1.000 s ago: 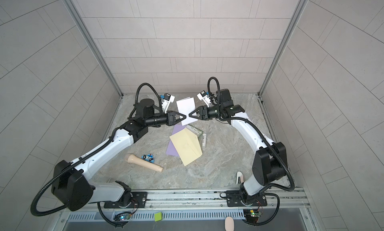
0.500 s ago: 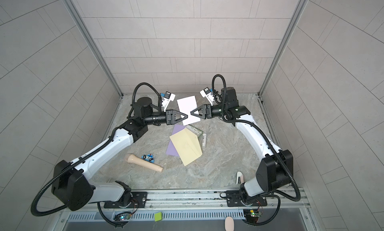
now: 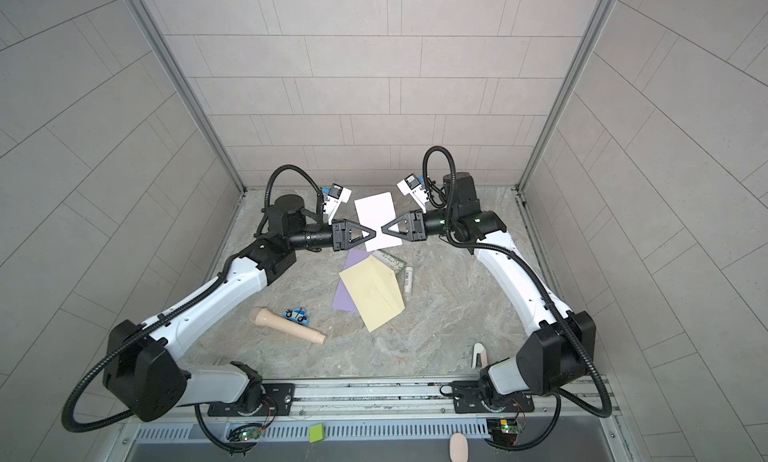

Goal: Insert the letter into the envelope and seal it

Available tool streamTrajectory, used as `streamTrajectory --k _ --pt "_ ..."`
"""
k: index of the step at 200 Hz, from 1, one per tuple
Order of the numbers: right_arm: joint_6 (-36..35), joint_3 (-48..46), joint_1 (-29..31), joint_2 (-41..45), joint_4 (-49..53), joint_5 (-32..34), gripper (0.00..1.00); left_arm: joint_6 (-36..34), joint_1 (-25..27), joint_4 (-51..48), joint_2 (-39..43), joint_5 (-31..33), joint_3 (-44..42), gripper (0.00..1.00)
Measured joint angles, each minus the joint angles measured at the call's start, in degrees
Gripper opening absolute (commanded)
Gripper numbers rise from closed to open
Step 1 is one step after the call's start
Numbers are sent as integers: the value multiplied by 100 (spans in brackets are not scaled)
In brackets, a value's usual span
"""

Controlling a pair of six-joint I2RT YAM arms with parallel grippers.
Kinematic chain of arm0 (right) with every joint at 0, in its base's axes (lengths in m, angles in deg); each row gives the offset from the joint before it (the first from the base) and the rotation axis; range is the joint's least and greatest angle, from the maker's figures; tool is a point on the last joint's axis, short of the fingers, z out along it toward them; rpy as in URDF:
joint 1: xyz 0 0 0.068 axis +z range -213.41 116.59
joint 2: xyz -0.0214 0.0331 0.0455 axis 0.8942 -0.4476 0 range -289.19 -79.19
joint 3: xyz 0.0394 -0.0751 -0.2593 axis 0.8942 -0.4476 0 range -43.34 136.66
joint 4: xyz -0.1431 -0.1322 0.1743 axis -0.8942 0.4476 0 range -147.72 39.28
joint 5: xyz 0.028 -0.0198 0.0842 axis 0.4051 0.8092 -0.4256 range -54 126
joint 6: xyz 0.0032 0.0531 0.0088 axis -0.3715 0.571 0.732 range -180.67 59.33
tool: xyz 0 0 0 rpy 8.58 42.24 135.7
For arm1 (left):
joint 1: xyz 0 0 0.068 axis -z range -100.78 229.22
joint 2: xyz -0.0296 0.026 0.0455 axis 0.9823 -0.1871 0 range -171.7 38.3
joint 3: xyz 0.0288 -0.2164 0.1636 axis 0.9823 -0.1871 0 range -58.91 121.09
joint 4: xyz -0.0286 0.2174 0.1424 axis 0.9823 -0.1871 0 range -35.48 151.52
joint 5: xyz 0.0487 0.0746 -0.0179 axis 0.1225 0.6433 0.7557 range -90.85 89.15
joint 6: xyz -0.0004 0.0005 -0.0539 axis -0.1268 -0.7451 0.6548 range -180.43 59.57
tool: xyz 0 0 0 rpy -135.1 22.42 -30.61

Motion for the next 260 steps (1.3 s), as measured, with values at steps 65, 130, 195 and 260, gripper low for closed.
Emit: streamTrajectory --k 65,130,195,260 --pt "197 -92 66 -35 -9 820 0 -262 -26 -229 -9 431 -166 69" --pt "17 -483 717 -1034 568 2962 0 -516 -321 -1615 234 2208 -1401 77" --pt "-291 -544 1097 -1694 1202 4179 0 -841 111 -2385 -262 2608 -1729 64" --pt "-505 -525 1217 -2114 1521 4837 0 -1029 243 -2614 -1086 2651 -1709 56"
